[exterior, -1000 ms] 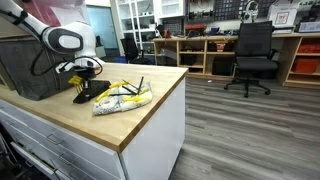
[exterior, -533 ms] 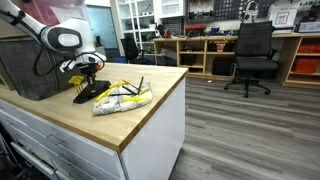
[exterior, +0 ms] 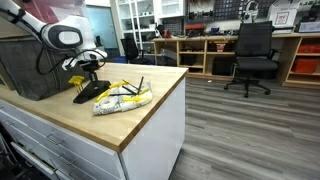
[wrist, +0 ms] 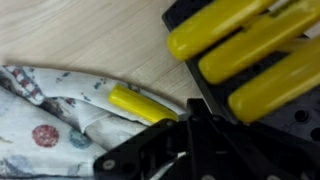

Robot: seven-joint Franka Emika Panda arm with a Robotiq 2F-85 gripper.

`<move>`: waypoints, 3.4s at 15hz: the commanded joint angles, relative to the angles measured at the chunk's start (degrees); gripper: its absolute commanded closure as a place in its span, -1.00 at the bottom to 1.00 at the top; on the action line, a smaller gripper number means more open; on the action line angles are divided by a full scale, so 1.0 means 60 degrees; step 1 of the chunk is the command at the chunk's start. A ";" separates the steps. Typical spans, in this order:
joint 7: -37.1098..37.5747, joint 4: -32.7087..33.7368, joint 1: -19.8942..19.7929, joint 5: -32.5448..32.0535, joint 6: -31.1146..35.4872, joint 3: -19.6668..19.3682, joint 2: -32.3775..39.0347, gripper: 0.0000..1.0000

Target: Remove one black object from the stand, then turn the stand to the right

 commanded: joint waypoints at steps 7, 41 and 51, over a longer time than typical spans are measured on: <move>0.0300 0.0334 0.0182 -0.0004 0.0344 -0.0050 0.0313 1.00; 0.0995 0.0351 0.0328 0.0698 -0.1544 0.0037 0.0117 1.00; 0.1349 0.0296 0.0612 0.0332 -0.1493 -0.0096 0.0013 1.00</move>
